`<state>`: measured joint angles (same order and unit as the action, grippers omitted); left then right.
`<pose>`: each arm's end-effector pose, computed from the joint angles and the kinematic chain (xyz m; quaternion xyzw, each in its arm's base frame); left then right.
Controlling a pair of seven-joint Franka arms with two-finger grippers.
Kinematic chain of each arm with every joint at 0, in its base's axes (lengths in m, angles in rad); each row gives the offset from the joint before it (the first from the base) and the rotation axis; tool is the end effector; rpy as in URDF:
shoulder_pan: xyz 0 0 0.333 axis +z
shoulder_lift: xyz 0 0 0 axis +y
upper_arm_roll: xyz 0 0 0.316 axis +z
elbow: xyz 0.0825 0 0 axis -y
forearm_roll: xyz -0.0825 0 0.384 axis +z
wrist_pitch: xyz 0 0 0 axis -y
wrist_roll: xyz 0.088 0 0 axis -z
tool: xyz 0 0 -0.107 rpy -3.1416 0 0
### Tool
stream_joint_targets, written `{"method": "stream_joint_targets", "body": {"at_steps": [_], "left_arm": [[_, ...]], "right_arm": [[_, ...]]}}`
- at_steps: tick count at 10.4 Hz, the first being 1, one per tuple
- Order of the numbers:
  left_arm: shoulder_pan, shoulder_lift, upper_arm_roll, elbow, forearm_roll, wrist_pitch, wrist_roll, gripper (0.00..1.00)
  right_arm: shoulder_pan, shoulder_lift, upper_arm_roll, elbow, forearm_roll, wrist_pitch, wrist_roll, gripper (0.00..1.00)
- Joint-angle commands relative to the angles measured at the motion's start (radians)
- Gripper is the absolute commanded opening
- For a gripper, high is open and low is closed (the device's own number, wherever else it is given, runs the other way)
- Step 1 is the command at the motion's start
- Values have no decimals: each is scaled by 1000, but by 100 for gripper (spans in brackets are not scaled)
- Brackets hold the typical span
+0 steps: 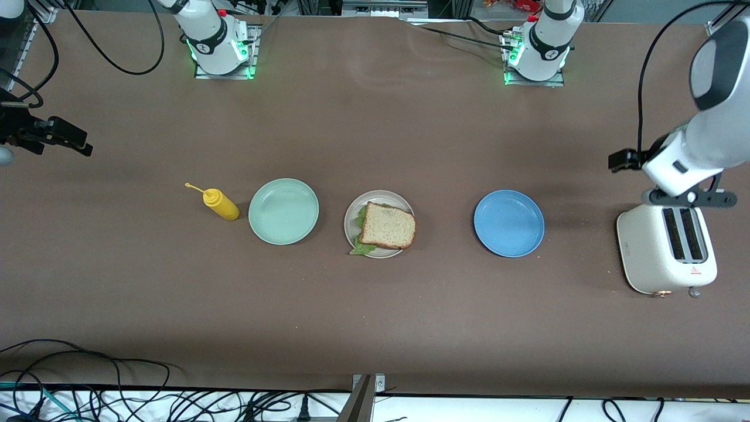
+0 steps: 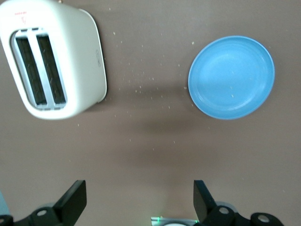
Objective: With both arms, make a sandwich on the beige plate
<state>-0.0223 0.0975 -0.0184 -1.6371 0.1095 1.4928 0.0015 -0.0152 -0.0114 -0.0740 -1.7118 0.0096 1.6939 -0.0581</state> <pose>0.5652 -0.0102 0.5339 -0.9910 0.0233 0.1193 0.0561 0.5555 -0.0490 0.5745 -0.9999 0.0162 0.0029 0.0054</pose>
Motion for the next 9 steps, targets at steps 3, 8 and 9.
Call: {"method": "stream_joint_targets", "body": {"at_steps": [3,8,9], "left_arm": [[-15,-104,55,-21,-94,-22,14,100],[-7,-24,48,97,-102,-11,6,100],[-7,-1,49,129,-123,-11,6,100]], "right_arm": [[-3,2,3,28,-8,-20,-12,100],[-3,4,3,28,-10,-20,-12,100],[-3,5,3,28,-10,-20,-12,100]]}}
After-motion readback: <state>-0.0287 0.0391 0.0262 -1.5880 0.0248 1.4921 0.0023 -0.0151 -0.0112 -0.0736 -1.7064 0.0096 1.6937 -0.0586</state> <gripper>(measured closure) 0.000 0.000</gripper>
